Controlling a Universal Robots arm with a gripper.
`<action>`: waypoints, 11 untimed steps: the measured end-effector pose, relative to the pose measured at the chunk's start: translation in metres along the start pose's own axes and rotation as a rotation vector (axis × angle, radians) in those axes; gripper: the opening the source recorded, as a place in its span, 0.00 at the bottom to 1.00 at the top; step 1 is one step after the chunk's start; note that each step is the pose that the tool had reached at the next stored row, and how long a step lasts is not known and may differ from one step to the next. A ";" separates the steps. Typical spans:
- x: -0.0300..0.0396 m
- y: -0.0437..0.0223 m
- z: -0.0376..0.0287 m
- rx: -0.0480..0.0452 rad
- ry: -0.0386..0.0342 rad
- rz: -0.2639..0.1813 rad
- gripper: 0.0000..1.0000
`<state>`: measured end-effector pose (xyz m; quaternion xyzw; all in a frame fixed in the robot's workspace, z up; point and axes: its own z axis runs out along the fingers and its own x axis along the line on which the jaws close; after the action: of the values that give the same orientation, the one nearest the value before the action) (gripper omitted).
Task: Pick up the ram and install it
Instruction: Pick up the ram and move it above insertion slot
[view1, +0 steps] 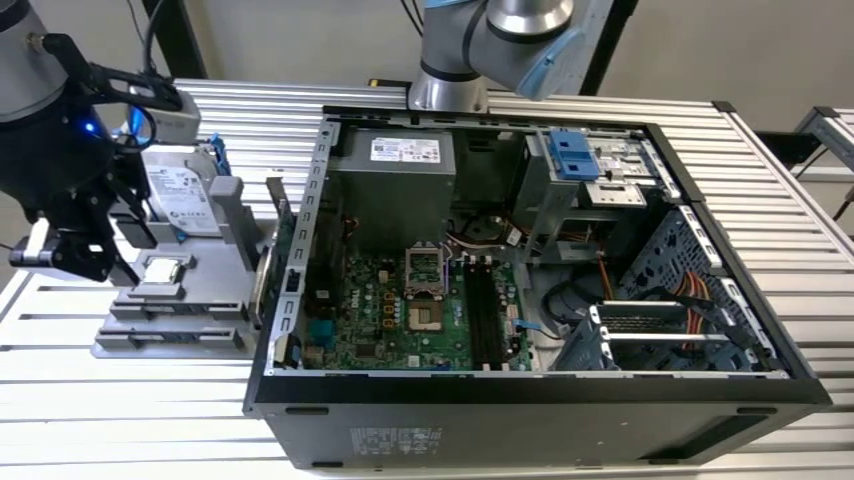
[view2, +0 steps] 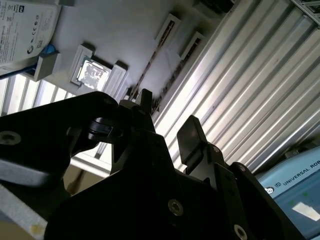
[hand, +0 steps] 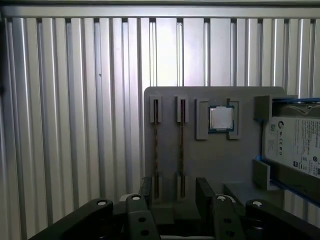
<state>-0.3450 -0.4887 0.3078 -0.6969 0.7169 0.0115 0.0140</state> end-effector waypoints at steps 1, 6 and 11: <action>-0.0002 0.0000 0.0006 0.0000 0.0000 0.000 1.00; -0.0018 -0.0001 0.0035 0.0003 -0.0002 0.002 1.00; -0.0023 -0.0001 0.0062 0.0002 -0.0001 0.003 1.00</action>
<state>-0.3449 -0.4862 0.3017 -0.6959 0.7179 0.0115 0.0140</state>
